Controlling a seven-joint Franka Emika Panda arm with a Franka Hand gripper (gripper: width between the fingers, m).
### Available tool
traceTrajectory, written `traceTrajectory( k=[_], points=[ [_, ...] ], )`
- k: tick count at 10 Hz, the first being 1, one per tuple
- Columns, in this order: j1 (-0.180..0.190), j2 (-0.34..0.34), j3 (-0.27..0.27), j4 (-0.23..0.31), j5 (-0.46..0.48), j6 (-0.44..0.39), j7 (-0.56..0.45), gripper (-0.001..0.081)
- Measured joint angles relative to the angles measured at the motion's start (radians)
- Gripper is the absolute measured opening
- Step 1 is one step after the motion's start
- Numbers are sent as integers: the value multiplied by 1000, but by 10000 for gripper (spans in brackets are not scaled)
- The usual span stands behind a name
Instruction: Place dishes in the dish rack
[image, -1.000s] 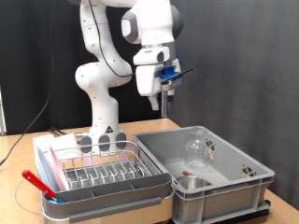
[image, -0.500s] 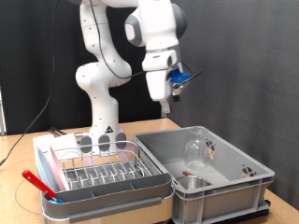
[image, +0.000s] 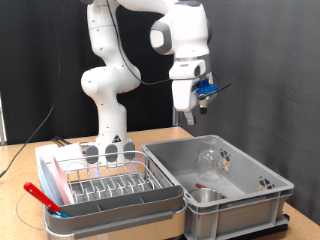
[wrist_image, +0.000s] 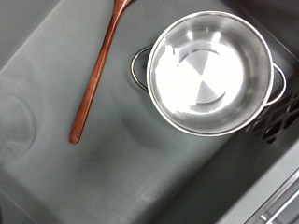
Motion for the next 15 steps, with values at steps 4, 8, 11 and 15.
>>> traceTrajectory(
  k=[4, 8, 11, 15],
  points=[
    [-4, 41, 14, -2, -35, 32, 156, 808],
    [4, 65, 14, 11, 15, 61, 144, 808],
    [5, 71, 14, -1, 19, 52, 79, 808],
    [6, 181, 19, -19, -24, 129, -31, 808]
  ],
)
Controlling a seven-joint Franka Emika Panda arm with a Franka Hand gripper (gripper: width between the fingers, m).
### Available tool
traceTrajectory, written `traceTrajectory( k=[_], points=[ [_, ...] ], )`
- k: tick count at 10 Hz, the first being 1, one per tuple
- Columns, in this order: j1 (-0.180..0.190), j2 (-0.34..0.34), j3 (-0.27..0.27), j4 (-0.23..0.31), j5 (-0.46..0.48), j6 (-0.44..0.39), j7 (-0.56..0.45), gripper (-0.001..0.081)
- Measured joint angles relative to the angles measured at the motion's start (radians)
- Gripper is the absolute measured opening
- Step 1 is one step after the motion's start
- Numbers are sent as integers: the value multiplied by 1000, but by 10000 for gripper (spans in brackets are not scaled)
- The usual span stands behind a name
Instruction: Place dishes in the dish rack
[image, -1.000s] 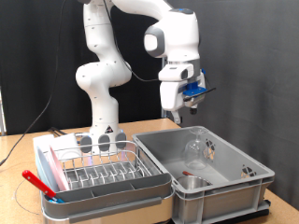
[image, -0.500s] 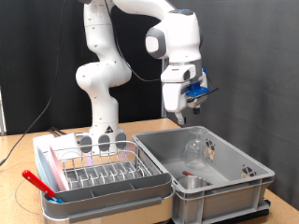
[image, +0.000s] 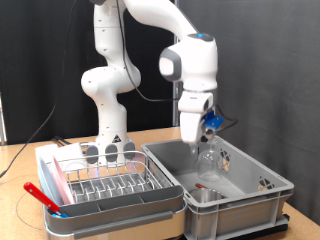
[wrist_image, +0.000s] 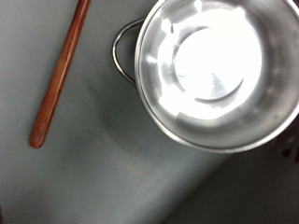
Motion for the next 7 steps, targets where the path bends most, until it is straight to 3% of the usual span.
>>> traceTrajectory(
  k=[7],
  points=[
    [1, 172, 38, -53, 24, 182, -60, 808]
  ],
)
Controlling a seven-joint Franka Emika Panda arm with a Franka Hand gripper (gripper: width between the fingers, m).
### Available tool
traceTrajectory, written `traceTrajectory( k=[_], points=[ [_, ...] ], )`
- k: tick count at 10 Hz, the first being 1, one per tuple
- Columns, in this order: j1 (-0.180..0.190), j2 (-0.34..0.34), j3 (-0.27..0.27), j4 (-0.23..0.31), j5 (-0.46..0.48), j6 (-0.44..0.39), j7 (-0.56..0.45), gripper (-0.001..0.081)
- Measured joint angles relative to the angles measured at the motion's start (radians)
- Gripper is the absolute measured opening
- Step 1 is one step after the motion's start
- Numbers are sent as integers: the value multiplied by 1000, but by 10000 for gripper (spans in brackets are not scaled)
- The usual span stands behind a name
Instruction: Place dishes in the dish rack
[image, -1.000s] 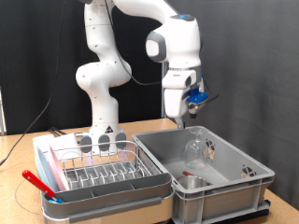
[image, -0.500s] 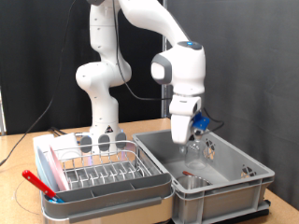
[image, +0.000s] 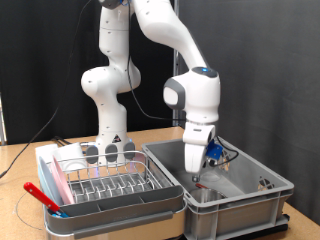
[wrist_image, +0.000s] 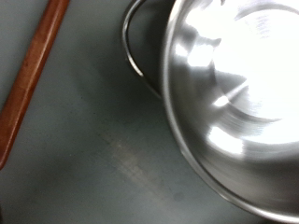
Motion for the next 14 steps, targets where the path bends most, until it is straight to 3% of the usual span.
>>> traceTrajectory(
  k=[4, 10, 14],
  points=[
    [-2, 77, 36, -15, 57, 112, -85, 808],
    [-4, 145, 48, -11, 86, 172, -109, 808],
    [-26, 171, 56, 1, 115, 190, -146, 808]
  ],
)
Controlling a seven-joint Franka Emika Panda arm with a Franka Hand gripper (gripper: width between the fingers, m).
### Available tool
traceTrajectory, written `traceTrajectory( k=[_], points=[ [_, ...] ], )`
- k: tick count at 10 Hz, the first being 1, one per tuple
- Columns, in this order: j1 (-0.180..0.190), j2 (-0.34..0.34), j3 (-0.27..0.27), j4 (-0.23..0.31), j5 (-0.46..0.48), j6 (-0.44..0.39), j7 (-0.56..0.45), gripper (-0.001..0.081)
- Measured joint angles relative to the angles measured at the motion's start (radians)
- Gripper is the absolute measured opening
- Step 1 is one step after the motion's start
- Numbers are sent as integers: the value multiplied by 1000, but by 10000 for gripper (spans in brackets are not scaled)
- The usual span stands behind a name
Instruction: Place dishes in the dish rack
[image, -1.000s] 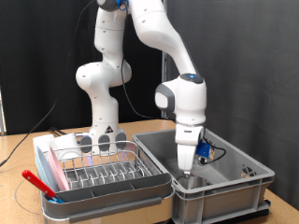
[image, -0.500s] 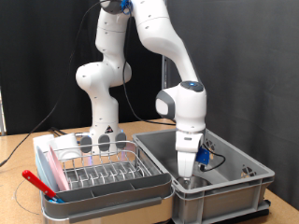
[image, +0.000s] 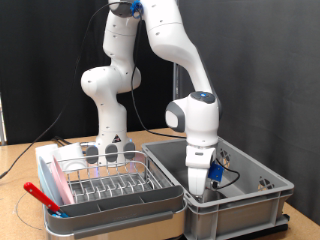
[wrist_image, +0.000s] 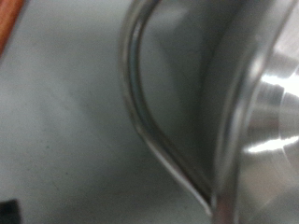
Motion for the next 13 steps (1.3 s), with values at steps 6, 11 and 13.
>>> traceTrajectory(
  k=[6, 11, 13],
  points=[
    [-27, -6, 16, 3, 68, -1, -83, 228],
    [-56, -63, 37, 3, 201, -58, -213, 67],
    [-76, -135, 46, 3, 315, -122, -331, 66]
  ],
)
